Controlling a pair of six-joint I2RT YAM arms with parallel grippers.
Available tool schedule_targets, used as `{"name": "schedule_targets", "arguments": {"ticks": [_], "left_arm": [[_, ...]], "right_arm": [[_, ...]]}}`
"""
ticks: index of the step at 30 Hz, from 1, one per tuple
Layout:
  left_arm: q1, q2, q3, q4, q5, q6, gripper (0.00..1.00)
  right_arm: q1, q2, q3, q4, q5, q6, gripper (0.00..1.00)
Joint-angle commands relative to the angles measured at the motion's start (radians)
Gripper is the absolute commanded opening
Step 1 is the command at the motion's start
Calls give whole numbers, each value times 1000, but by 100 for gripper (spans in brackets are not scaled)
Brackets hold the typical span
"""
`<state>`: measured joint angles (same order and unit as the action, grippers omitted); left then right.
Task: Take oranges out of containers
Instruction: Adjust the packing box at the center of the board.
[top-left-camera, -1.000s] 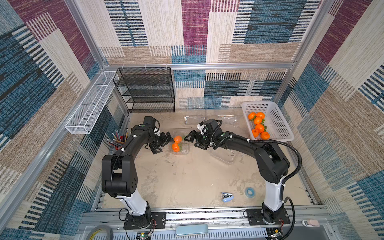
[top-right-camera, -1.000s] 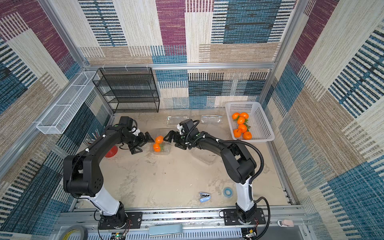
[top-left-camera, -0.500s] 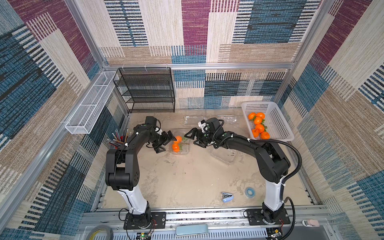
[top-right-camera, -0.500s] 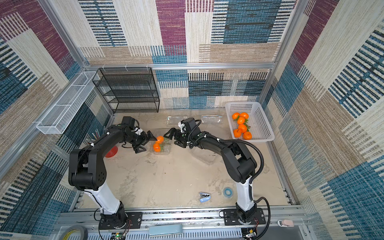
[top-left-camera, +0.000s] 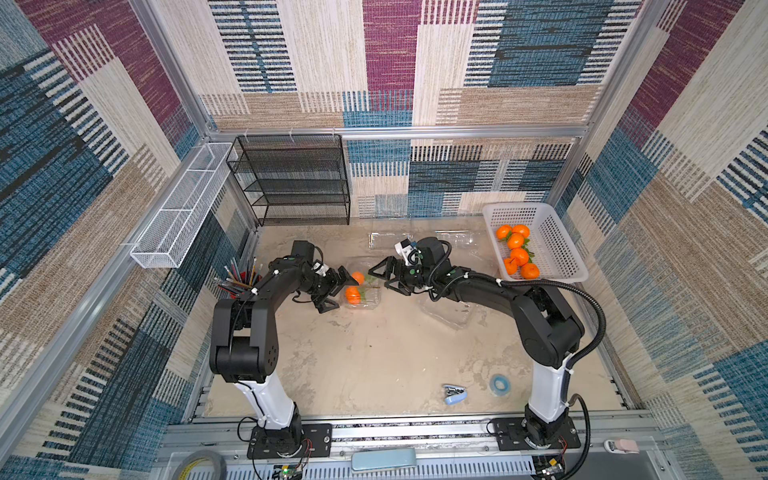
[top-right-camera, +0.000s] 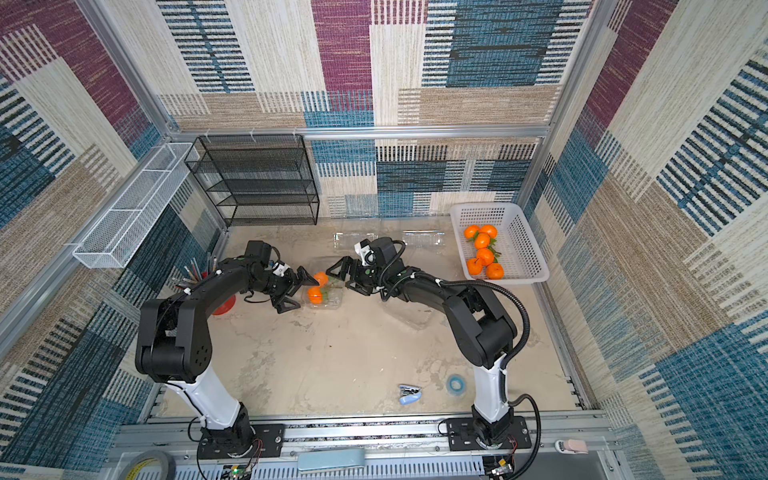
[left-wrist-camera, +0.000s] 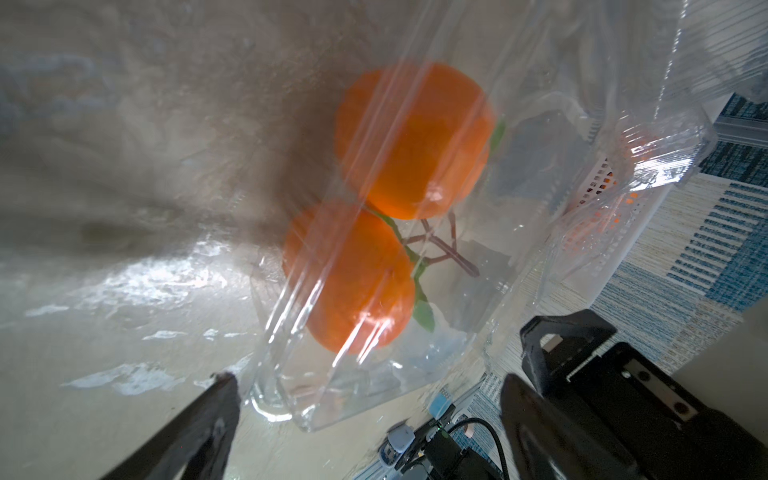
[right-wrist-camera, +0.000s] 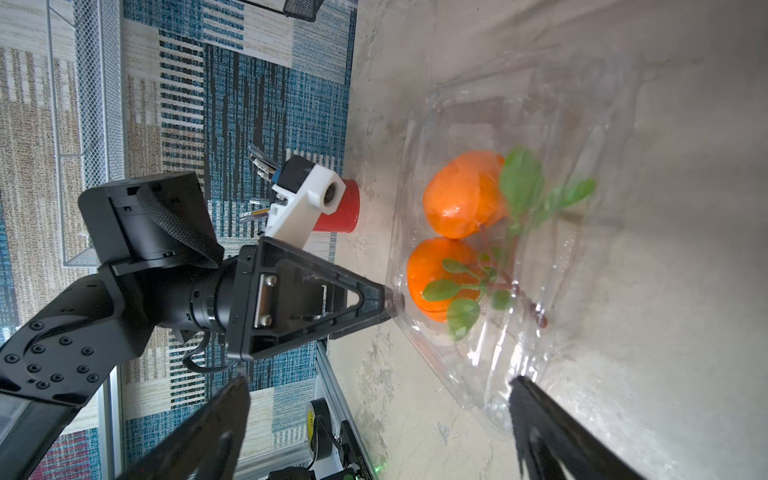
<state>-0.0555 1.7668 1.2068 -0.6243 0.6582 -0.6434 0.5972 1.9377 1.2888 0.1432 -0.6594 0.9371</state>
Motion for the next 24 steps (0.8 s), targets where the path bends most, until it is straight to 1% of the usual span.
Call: {"name": "schedule_targets", "arguments": {"ticks": [1, 6, 10, 16, 17, 24], "left_arm": [[1, -10, -21, 67, 34, -37, 99], [2, 1, 16, 29, 17, -16, 99], [8, 13, 71, -54, -41, 37, 99], [15, 38, 131, -101, -70, 57, 99], [14, 44, 142, -109, -110, 58, 99], [14, 104, 195, -93, -91, 39, 99]], "right_arm": [[1, 22, 1, 58, -45, -4, 98], [-6, 55, 16, 42, -47, -22, 98], [-20, 77, 7, 47, -56, -30, 99], [-22, 109, 61, 12, -71, -59, 98], [-23, 116, 73, 8, -76, -64, 99], [-25, 162, 134, -15, -96, -72, 98]]}}
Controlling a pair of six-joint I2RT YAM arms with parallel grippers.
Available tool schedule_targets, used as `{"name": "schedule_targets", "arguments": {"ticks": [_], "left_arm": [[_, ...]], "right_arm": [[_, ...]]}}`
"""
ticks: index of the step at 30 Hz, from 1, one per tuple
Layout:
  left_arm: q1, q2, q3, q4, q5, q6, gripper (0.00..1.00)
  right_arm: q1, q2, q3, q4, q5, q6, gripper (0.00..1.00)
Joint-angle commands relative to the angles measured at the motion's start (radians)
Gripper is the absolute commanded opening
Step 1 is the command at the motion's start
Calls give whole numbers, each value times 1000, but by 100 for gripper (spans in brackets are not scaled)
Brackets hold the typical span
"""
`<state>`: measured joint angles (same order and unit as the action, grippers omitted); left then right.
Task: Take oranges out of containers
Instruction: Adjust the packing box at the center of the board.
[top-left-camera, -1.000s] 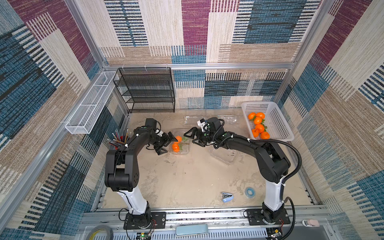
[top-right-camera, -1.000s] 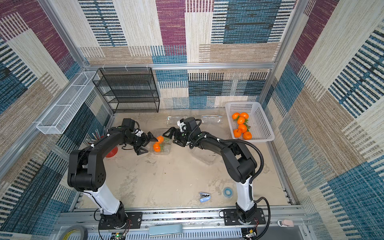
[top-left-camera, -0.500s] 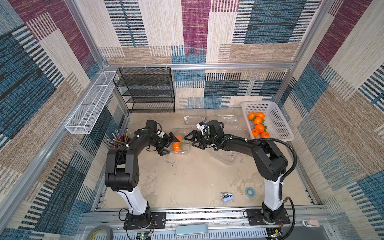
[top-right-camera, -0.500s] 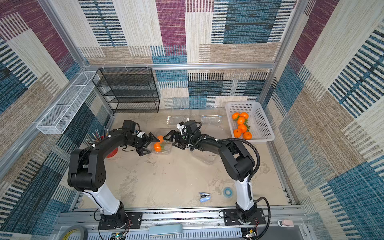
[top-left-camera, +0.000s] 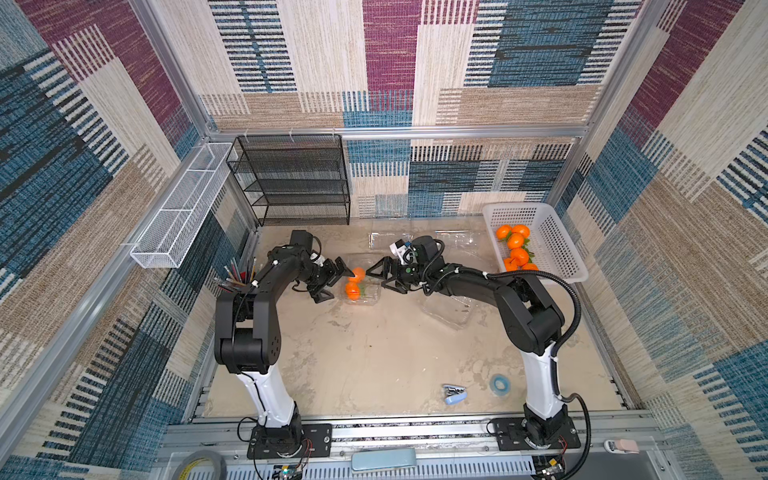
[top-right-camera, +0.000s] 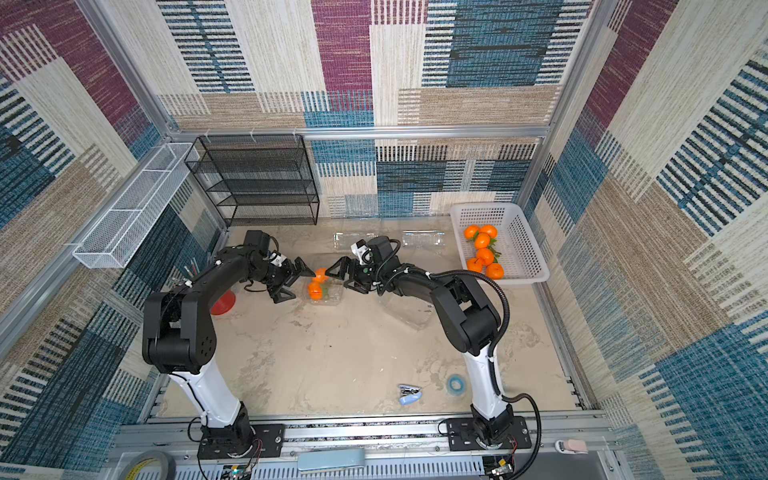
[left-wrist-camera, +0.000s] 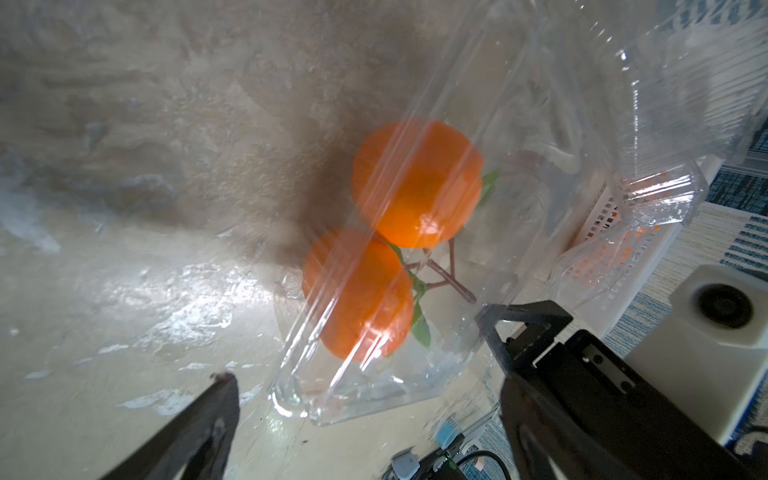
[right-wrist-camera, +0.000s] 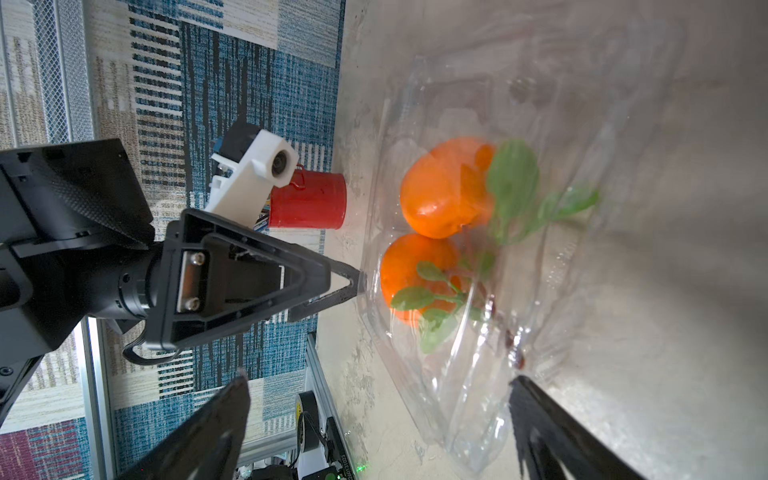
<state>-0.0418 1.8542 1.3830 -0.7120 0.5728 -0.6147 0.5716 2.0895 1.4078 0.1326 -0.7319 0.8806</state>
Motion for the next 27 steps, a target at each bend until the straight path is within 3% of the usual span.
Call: {"name": "schedule_targets", "arguments": {"ticks": [1, 27], "left_arm": [[0, 27, 25, -2, -2, 7, 99], [-24, 154, 123, 63, 97, -37, 99]], "right_arm": [[0, 15, 17, -2, -26, -14, 98], [14, 29, -9, 179, -125, 124, 99]]}}
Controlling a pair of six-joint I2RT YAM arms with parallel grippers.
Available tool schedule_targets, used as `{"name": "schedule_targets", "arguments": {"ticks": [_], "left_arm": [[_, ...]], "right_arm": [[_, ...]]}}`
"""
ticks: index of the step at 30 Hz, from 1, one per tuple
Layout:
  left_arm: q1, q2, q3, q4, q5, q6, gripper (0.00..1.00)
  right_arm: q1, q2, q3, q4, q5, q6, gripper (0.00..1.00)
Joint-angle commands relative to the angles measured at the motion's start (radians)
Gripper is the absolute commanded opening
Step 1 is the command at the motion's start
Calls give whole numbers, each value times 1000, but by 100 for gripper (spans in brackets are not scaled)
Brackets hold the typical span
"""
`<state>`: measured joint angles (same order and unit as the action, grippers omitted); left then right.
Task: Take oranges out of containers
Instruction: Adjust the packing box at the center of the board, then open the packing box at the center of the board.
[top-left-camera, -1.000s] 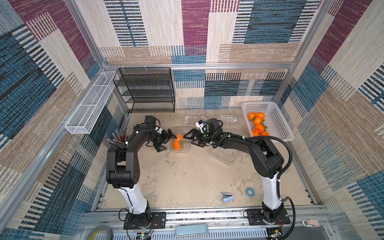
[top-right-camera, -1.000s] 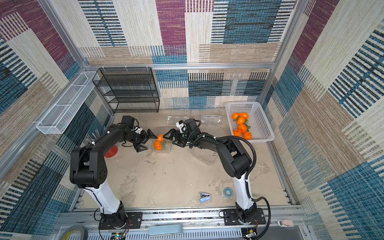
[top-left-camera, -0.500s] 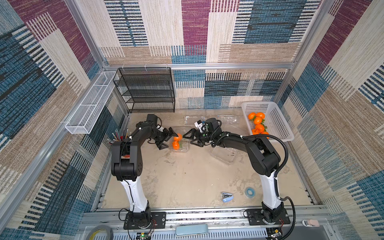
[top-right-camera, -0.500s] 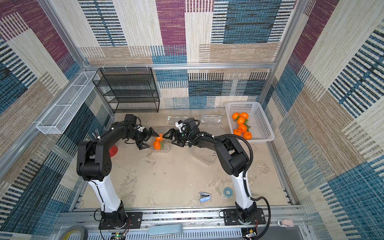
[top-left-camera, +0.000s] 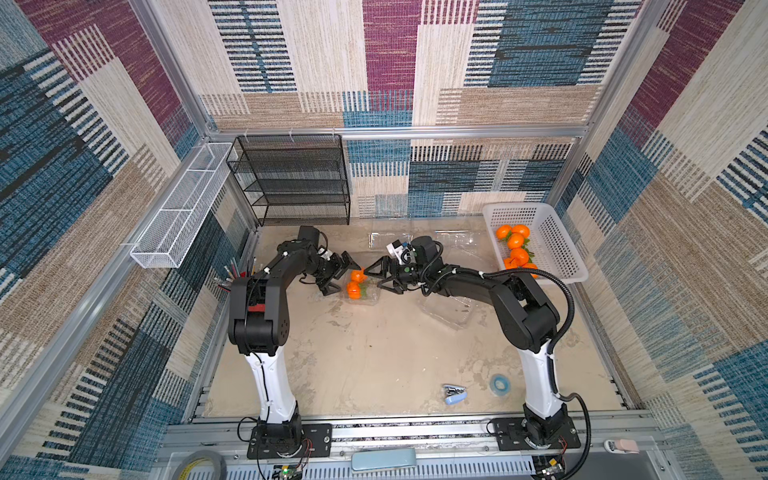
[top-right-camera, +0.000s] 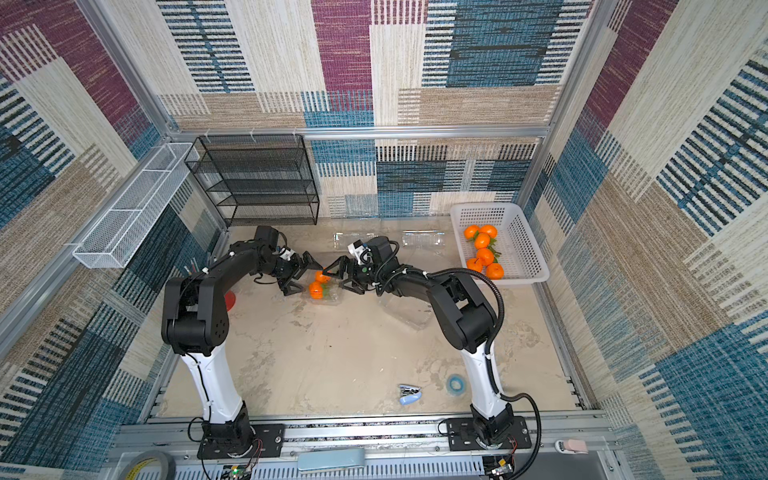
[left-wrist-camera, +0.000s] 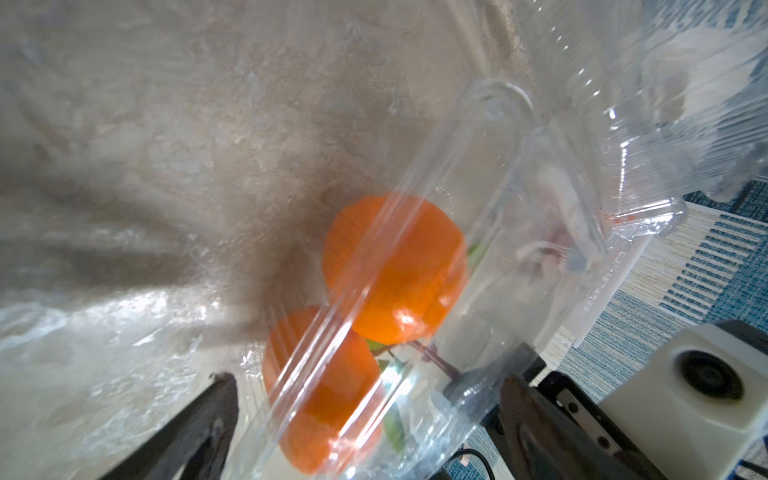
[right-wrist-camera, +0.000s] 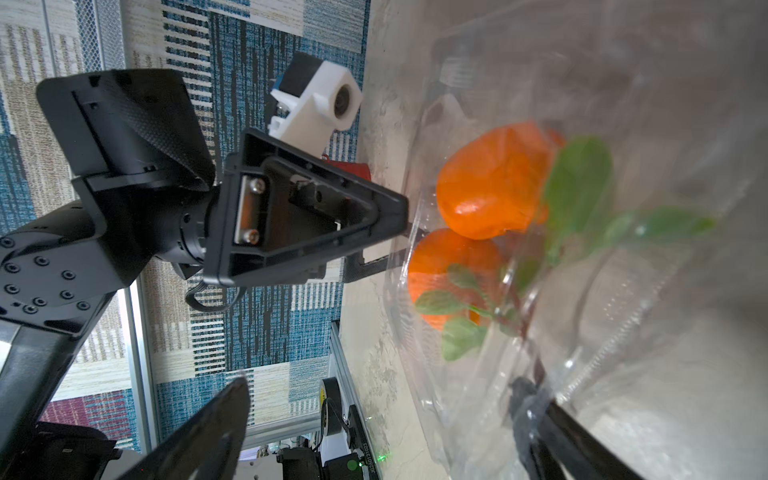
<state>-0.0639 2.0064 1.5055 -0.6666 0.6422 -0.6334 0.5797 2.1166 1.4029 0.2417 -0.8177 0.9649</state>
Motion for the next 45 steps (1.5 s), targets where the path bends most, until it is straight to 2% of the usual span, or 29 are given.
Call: {"name": "schedule_targets", "arguments": {"ticks": [1, 6, 11, 14, 22, 28, 34, 39, 45], "left_arm": [[-3, 2, 1, 18, 29, -21, 99], [-2, -2, -2, 19, 37, -30, 99], [-2, -22, -22, 43, 68, -58, 99], [-2, -36, -31, 43, 77, -64, 99], [-5, -59, -69, 55, 89, -78, 99], [-2, -71, -72, 39, 87, -69, 99], [59, -72, -51, -31, 101, -24, 99], [98, -148, -136, 19, 141, -56, 99], [116, -304, -344, 182, 170, -158, 99]], "right_arm": [[8, 2, -4, 79, -43, 52, 99], [16, -17, -49, 163, -53, 148, 99], [17, -53, -149, 331, -56, 313, 91], [19, -68, -198, 414, -52, 385, 82], [35, -83, -262, 403, -37, 380, 65], [49, -81, -284, 401, -16, 398, 44], [50, -78, -271, 317, 17, 403, 32], [49, -75, -278, 321, 40, 498, 28], [49, -64, -280, 353, 58, 627, 24]]}}
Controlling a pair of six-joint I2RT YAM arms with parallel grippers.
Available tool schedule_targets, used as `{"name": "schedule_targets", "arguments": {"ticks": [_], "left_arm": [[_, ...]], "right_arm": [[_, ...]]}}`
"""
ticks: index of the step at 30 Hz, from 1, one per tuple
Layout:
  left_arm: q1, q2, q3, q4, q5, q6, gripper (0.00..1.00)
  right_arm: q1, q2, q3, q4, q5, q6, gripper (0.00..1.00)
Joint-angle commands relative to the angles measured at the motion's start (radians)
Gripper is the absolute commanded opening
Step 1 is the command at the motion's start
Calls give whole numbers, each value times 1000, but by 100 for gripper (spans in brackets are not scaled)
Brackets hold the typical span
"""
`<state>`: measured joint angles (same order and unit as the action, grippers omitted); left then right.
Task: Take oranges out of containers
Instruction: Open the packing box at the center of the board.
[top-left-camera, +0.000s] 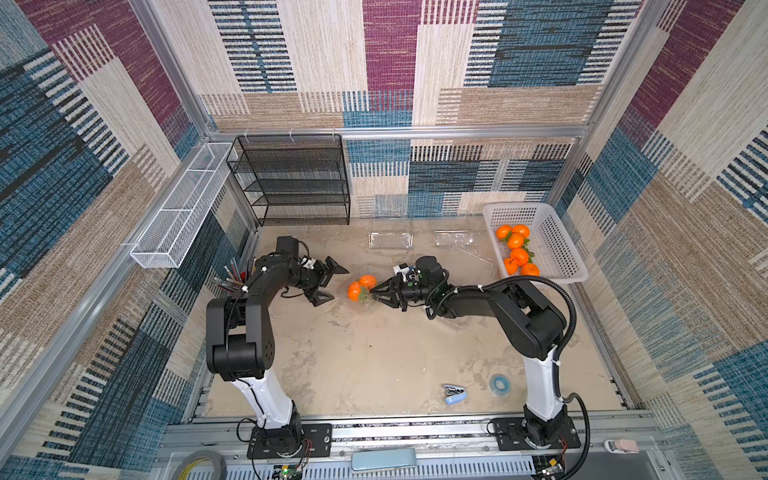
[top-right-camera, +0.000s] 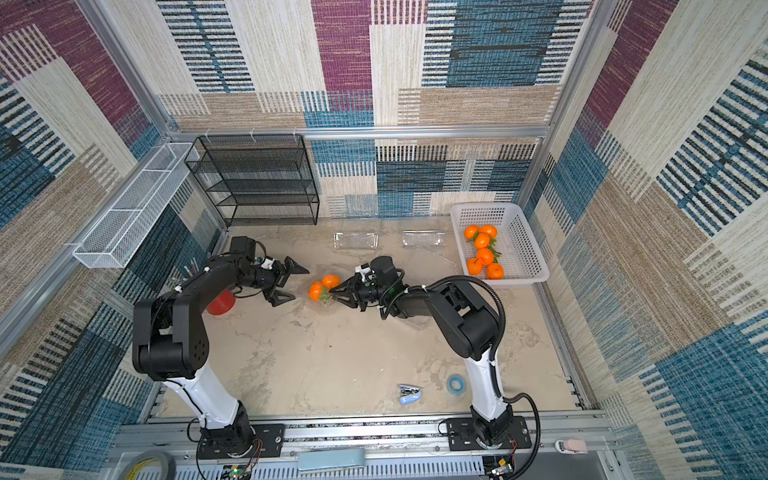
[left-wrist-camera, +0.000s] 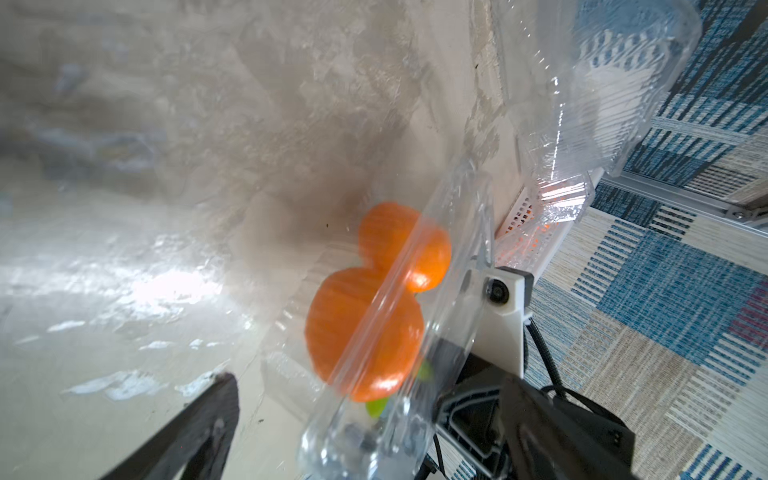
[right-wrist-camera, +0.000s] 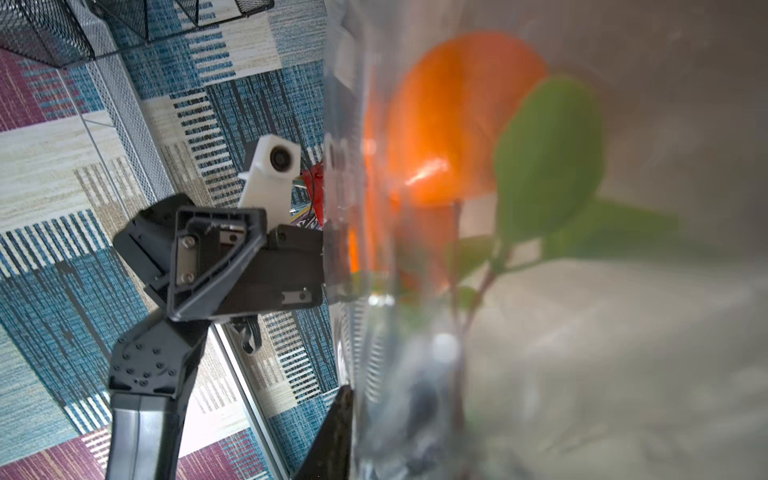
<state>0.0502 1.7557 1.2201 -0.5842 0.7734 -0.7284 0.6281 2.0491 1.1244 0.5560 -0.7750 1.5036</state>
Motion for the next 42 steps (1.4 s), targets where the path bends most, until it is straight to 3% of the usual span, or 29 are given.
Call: {"name": "schedule_targets", "arguments": {"ticks": [1, 8, 17, 42], "left_arm": [[2, -83, -102, 145, 49, -89, 100], [14, -256, -369, 447, 108, -251, 96], [17, -341, -599, 771, 129, -385, 88], [14, -265, -669, 955, 95, -493, 86]], "right_arm": [[1, 3, 0, 39, 20, 103, 23], [-1, 5, 10, 54, 48, 163, 22], [-1, 11, 51, 51, 52, 196, 22], [4, 11, 66, 45, 68, 213, 21]]}}
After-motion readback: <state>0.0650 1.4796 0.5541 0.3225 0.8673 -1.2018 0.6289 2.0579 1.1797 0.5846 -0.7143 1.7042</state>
